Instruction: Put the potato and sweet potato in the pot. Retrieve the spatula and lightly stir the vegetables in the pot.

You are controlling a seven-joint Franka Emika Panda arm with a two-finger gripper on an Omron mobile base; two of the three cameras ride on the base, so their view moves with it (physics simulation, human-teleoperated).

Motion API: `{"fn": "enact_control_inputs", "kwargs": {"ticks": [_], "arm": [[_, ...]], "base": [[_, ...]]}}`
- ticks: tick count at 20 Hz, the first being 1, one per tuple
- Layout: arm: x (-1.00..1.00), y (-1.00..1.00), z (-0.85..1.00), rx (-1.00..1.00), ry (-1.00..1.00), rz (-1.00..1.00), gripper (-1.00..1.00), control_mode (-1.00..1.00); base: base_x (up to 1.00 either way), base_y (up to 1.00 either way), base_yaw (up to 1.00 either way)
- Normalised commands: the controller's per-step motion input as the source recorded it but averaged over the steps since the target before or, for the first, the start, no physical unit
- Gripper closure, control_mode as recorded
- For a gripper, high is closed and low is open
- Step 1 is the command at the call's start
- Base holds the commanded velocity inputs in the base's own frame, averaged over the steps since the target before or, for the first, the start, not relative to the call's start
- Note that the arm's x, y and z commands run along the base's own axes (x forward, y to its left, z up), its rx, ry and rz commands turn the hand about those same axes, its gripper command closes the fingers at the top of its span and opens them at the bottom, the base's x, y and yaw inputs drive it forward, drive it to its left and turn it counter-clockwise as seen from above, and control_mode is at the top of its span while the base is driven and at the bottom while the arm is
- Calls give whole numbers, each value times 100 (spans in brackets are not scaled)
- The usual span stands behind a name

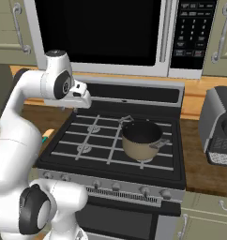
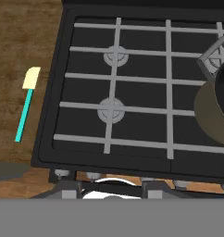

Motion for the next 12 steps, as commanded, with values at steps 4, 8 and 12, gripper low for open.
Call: {"fn": "enact_control_inputs", "kwargs": {"ticks": [4, 8, 12], "arm": [[-26, 41, -5, -7, 0, 6, -100, -100], [-44, 98, -21, -19, 0, 15, -100, -100], [-25, 100, -26, -17, 1, 12, -100, -100]], "base": [[0, 0, 0], [0, 0, 0], [0, 0, 0]]}}
